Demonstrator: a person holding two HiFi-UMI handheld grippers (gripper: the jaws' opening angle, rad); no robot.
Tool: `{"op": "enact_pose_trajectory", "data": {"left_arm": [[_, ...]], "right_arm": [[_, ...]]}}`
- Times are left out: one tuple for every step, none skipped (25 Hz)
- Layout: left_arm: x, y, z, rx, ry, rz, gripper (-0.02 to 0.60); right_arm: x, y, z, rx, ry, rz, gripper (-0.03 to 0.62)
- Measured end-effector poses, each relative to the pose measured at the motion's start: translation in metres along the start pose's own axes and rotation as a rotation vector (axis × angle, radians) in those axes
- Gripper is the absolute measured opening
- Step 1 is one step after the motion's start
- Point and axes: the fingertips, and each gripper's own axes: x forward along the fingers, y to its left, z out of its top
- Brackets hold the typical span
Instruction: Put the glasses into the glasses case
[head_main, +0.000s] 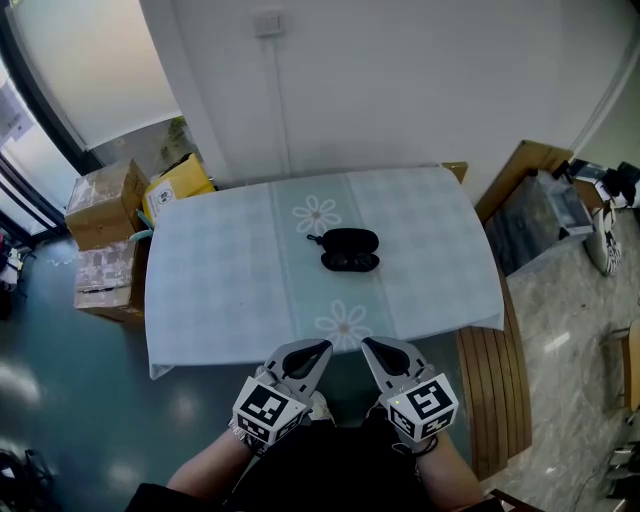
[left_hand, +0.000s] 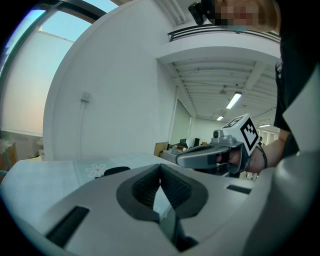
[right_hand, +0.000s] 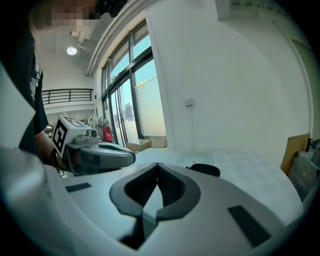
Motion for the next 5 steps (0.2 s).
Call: {"op": "enact_pose_trajectory", "data": {"left_arm": [[-0.0002, -0.0005, 0.0004, 0.0, 0.0, 0.0, 0.026], [-0.0003, -0.0011, 0.0006, 0.0, 0.0, -0.001, 0.026], [-0.0002, -0.0018, 0.0006, 0.0, 0.001, -0.001, 0.026], [0.0, -0.0027, 0.0004, -0.001, 0.001, -0.001, 0.026], [0.0002, -0.0036, 0.0002, -0.001, 0.001, -0.001, 0.026]], "right_arm": [[-0.0001, 0.0003, 0.0004, 0.001, -0.001, 0.0, 0.023], [-0.0004, 0.0006, 0.0005, 0.001, -0.002, 0.001, 0.023], [-0.0008, 0.0007, 0.0005, 0.002, -0.002, 0.001, 0.023], [-0.0013, 0.0008, 0.0003, 0.002, -0.003, 0.001, 0.023], [-0.0019, 0.0007, 0.0, 0.002, -0.003, 0.002, 0.023]]}}
